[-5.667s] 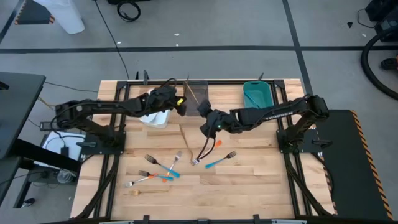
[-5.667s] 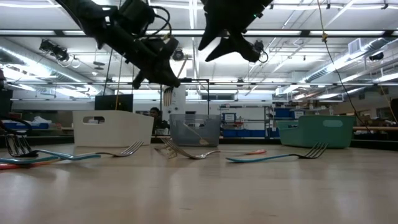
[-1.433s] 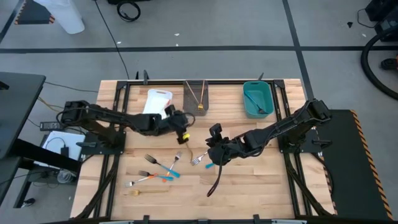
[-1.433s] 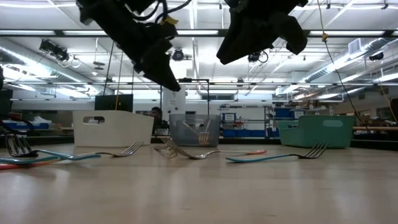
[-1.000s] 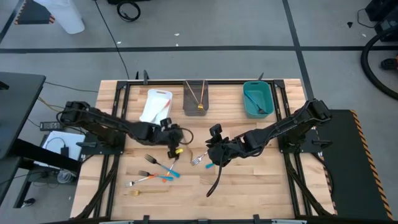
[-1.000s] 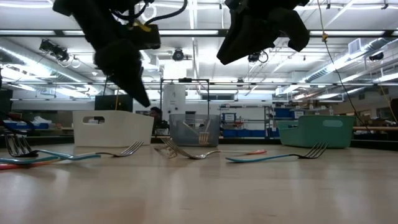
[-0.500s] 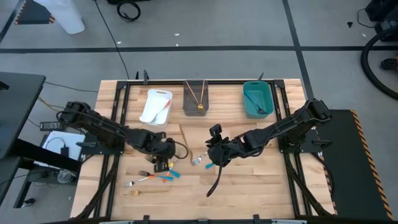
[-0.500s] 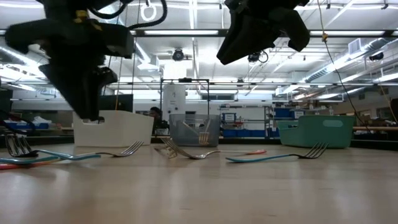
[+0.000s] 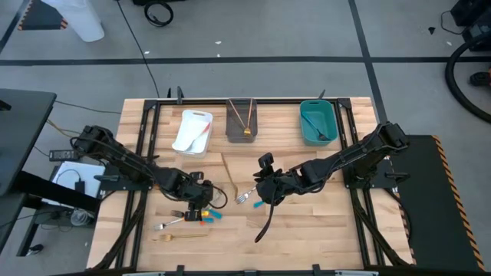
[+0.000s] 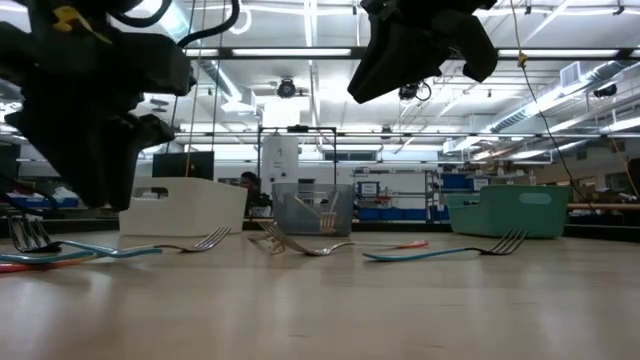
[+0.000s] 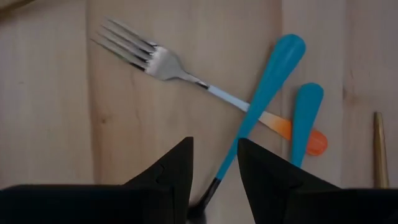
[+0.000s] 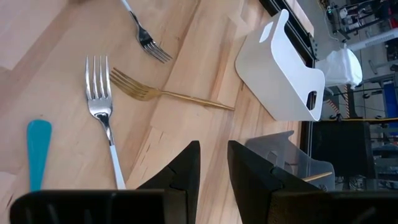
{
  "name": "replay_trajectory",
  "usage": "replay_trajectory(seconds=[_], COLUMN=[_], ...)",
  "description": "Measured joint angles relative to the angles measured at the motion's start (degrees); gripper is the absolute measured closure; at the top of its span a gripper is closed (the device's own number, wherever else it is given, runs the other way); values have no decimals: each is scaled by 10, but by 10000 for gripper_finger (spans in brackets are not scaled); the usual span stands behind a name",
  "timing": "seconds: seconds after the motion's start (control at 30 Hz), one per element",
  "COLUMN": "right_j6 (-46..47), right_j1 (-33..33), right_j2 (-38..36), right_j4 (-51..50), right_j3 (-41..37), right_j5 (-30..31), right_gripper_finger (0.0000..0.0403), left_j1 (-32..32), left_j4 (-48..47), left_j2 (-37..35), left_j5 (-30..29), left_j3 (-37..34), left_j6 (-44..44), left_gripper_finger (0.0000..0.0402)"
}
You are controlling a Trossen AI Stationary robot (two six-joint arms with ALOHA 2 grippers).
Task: Sort silverware by color (type)
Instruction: Put the blue fork into the green bin
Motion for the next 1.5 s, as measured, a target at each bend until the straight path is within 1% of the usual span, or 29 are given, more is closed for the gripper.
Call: replay_trajectory(seconds=[0.33, 0.67, 0.8, 1.1, 1.23, 1.37, 1.5], right_j6=[1, 1, 1, 0, 0, 0, 0], right_j1=[0, 0, 0, 0, 0, 0, 0], right_j2=[0, 0, 0, 0, 0, 0, 0], right_j4=[1, 1, 1, 2, 3, 3, 3], right_j3=[0, 0, 0, 0, 0, 0, 0], right_j5=[-14, -14, -14, -14, -14, -14, -14], right_gripper_finger=[311, 311, 311, 311, 311, 311, 311], left_j1=[-18, -24, -24, -24, -24, -24, -22], left_j4=[46, 49, 50, 45, 38, 9, -22], left_j2=[0, 0, -1, -2, -1, 0, -12], left_j5=[-3, -4, -4, -1, 4, 14, -17], left_j3=[-47, -82, -85, -85, -79, -50, -30], left_j6=[-3, -4, -4, 1, 1, 10, 17], left_gripper_finger=[267, 270, 293, 381, 382, 382, 382])
